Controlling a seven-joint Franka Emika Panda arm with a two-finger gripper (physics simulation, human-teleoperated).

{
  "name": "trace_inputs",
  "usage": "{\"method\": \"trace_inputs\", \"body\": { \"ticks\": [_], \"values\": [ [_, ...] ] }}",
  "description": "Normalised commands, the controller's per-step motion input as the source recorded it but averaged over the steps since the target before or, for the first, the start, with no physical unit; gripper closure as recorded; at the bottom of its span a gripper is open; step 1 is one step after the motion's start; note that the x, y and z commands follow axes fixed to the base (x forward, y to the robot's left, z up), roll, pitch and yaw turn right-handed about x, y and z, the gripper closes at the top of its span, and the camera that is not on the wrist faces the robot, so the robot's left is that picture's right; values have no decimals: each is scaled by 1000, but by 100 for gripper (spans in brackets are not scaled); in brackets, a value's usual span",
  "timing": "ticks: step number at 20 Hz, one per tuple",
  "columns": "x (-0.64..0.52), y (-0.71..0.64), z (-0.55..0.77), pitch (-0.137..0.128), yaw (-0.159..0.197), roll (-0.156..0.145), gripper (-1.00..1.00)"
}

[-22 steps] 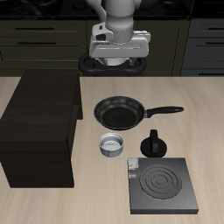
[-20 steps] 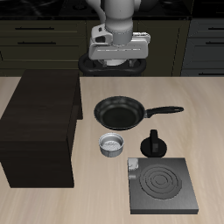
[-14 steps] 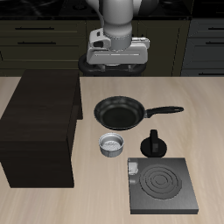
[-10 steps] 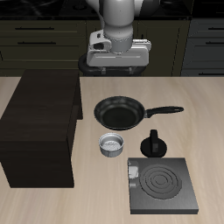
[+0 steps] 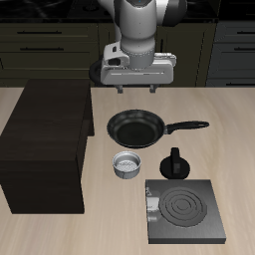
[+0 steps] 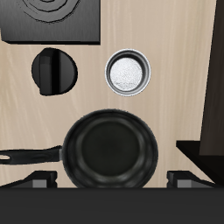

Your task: Place the ramekin on the bottom layer of the wooden shelf

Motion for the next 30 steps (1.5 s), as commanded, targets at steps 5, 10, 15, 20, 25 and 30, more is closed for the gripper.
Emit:
{"method": "trace_inputs", "body": {
  "ticks": [5,10,15,20,25,30],
  "values": [
    [424,45,0,0,-20,-9,-100],
    [275,60,13,16,-28,-5,-100],
    [191,2,31,10,-16,-17,-100],
    [205,34,74,-2,-1,-27,-100],
    [198,30,23,-2,28,-13,-100],
    [126,-35,17,-7,3,-2,-100]
  ]
}}
